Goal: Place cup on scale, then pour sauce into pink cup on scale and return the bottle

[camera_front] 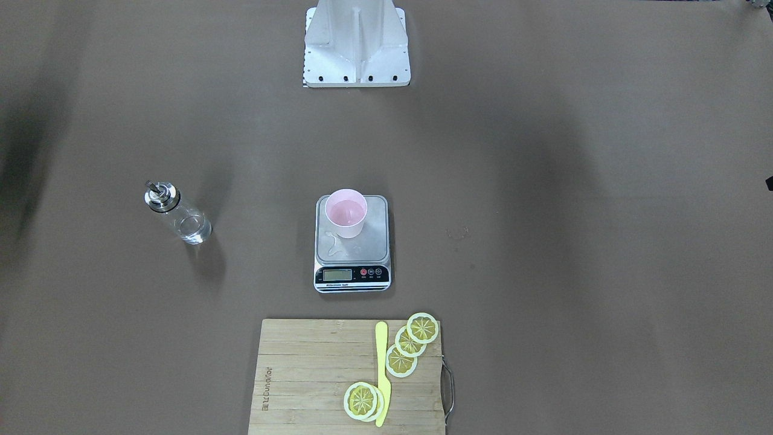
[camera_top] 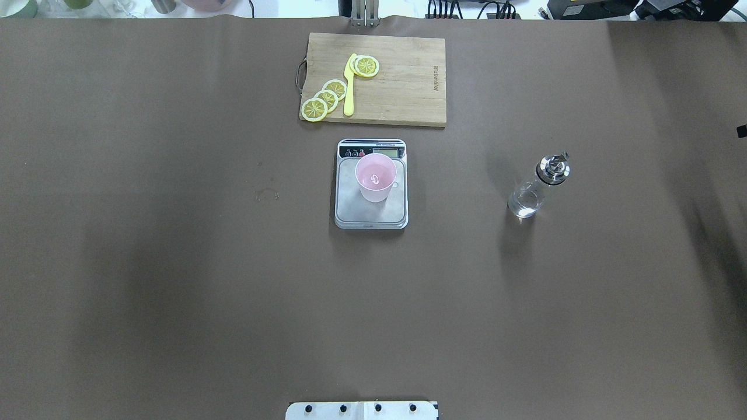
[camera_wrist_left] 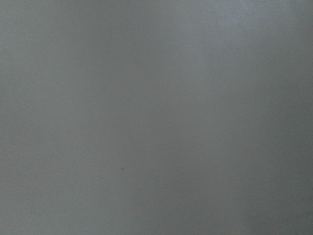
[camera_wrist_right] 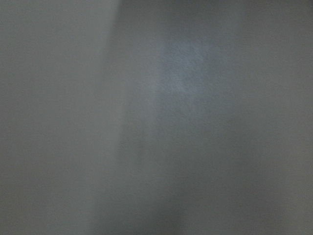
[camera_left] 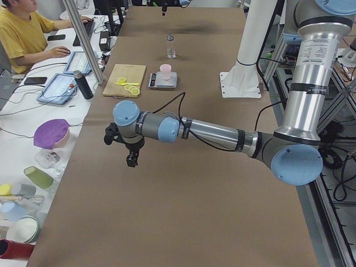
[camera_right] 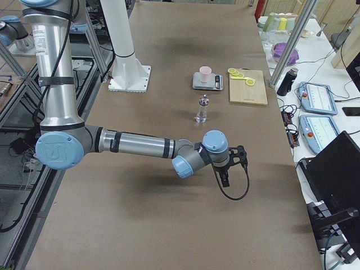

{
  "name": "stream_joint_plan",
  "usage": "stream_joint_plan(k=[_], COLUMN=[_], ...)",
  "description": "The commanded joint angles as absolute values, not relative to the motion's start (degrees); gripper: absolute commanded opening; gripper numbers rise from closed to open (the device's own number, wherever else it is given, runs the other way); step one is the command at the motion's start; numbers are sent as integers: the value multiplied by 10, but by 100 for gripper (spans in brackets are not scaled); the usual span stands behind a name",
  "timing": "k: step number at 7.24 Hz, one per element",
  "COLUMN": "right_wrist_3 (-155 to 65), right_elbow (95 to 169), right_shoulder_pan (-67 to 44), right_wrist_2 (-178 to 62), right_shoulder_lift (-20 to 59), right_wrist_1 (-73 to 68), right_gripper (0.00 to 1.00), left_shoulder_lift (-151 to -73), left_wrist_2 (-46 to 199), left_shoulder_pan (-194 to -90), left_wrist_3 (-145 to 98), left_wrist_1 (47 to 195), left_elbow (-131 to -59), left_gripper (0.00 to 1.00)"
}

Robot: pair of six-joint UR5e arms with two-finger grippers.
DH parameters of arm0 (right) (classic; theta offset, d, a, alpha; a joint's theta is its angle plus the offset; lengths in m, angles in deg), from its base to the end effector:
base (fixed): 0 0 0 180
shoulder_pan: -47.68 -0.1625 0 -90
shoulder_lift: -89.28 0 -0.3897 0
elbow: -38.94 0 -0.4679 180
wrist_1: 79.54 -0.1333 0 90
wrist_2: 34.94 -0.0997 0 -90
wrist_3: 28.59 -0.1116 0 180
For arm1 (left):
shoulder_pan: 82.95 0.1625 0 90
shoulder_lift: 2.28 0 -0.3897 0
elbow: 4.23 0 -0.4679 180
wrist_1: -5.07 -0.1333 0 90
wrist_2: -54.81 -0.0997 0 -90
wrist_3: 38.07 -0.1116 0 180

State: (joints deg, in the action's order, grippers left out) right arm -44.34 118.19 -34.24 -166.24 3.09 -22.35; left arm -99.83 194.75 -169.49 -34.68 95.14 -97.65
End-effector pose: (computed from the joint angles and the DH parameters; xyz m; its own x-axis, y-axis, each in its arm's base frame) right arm -0.0276 -0.6189 0.6398 0.7113 -0.1342 0.6900 -0.0692 0.9635 0.2588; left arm -0.0102 -0.6239 0.5112 0.6360 0.1269 -0.7612 -0.0217 0.9889 0.1467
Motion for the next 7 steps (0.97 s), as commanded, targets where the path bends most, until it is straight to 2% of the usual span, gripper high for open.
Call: stream_joint_plan(k=[1, 4, 7], right_wrist_3=[-366, -373, -366], right_elbow=[1195, 1188, 1190], right_shoulder_pan=[-381, -372, -373], right_wrist_2=[-1654, -1639, -1629], right_shoulder_lift=[48, 99, 96], right_wrist_1=[-69, 47, 44], right_gripper=[100, 100, 100], left_shoulder_lift=[-994, -991, -980], left_wrist_2=[1948, 1950, 1955], left_shoulder_pan=[-1715, -1717, -1717], left_wrist_3=[-346, -346, -346], left_wrist_1=[943, 944, 949], left_elbow=[-949, -947, -948], left_gripper=[98, 98, 98])
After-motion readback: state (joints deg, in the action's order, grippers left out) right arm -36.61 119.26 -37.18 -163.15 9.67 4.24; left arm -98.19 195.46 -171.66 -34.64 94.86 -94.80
